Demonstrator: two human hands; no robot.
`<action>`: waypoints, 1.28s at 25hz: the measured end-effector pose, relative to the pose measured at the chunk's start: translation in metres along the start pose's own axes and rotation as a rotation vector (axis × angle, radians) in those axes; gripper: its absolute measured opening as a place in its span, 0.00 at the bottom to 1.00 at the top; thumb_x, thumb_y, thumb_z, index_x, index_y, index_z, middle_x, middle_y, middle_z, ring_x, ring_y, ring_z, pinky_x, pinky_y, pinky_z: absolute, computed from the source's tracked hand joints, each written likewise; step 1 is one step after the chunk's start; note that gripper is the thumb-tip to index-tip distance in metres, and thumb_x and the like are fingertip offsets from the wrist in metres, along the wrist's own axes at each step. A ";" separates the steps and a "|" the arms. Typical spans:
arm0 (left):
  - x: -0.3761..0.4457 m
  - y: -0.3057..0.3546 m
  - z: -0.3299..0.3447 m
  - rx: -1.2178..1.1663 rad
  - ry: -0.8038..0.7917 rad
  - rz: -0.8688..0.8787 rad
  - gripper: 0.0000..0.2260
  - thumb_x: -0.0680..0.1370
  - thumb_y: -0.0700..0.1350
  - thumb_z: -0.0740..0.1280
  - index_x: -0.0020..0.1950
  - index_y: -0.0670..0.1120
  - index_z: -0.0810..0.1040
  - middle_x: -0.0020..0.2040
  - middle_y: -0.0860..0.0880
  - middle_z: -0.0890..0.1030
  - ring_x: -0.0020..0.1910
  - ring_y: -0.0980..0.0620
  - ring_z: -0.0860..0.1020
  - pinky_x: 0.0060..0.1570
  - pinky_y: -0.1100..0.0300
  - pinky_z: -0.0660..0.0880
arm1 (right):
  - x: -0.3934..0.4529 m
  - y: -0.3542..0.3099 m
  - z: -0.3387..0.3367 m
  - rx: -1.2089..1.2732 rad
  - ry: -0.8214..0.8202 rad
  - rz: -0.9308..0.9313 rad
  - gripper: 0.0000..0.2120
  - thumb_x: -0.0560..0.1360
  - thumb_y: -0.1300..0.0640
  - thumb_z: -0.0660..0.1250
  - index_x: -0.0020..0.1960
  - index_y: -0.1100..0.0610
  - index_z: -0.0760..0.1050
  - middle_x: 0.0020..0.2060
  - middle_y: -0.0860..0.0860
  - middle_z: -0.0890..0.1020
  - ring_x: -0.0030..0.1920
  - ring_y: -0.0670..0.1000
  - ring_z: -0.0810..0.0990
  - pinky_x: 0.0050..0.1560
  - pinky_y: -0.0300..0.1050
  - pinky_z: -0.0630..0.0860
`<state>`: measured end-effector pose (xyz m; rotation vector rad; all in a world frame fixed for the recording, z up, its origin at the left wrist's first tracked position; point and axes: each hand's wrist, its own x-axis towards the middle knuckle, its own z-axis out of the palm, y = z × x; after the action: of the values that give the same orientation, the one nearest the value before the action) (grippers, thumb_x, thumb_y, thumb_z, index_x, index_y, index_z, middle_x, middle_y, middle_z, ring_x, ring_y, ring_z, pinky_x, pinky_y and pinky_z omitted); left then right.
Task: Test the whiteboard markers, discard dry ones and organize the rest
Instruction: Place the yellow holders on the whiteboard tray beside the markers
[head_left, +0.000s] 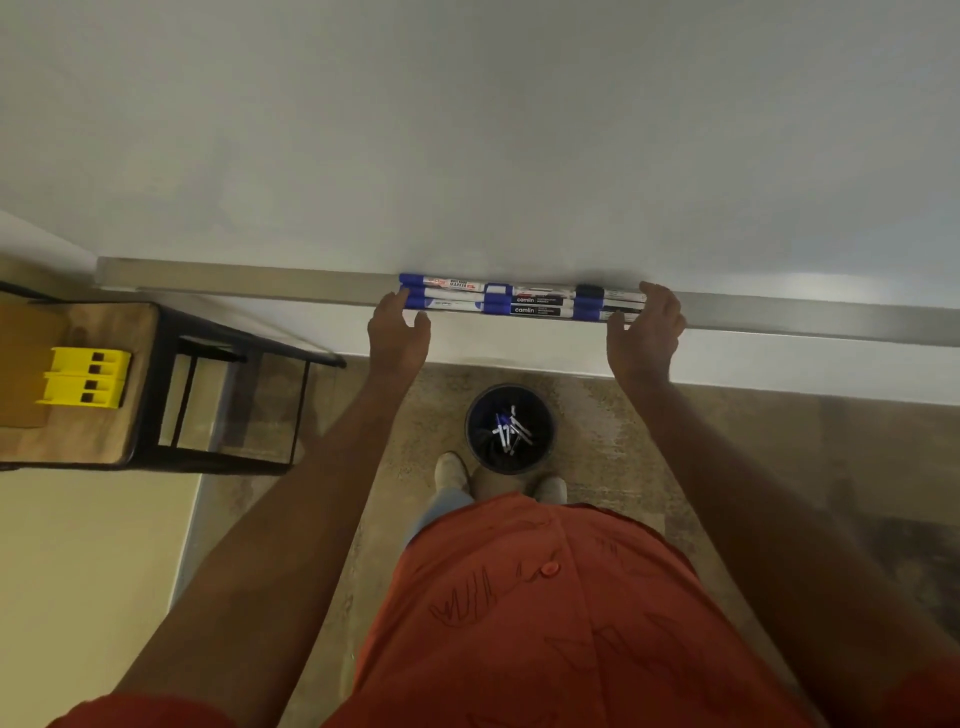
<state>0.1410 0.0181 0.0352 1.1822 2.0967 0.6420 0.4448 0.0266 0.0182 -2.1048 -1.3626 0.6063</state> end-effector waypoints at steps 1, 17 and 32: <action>-0.006 -0.003 -0.002 0.005 0.011 0.007 0.22 0.82 0.43 0.64 0.76 0.41 0.70 0.76 0.42 0.71 0.76 0.45 0.67 0.75 0.54 0.62 | -0.003 -0.002 0.003 -0.012 -0.005 -0.045 0.22 0.77 0.60 0.68 0.71 0.59 0.70 0.69 0.57 0.73 0.69 0.60 0.70 0.68 0.56 0.69; -0.035 -0.169 -0.154 0.106 0.216 -0.137 0.23 0.83 0.48 0.62 0.78 0.46 0.67 0.79 0.45 0.66 0.80 0.46 0.60 0.79 0.49 0.56 | -0.107 -0.181 0.154 0.039 -0.362 -0.490 0.24 0.75 0.59 0.67 0.71 0.59 0.70 0.67 0.57 0.75 0.69 0.60 0.71 0.69 0.55 0.68; 0.058 -0.371 -0.378 -0.007 0.364 -0.414 0.17 0.82 0.43 0.66 0.69 0.38 0.74 0.69 0.39 0.75 0.70 0.40 0.71 0.66 0.56 0.65 | -0.290 -0.411 0.405 0.103 -0.918 -0.279 0.22 0.80 0.58 0.67 0.72 0.57 0.70 0.67 0.55 0.76 0.66 0.54 0.74 0.63 0.46 0.73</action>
<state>-0.3657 -0.1469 0.0226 0.6226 2.5388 0.7022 -0.1995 -0.0207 0.0108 -1.5243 -1.9791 1.5868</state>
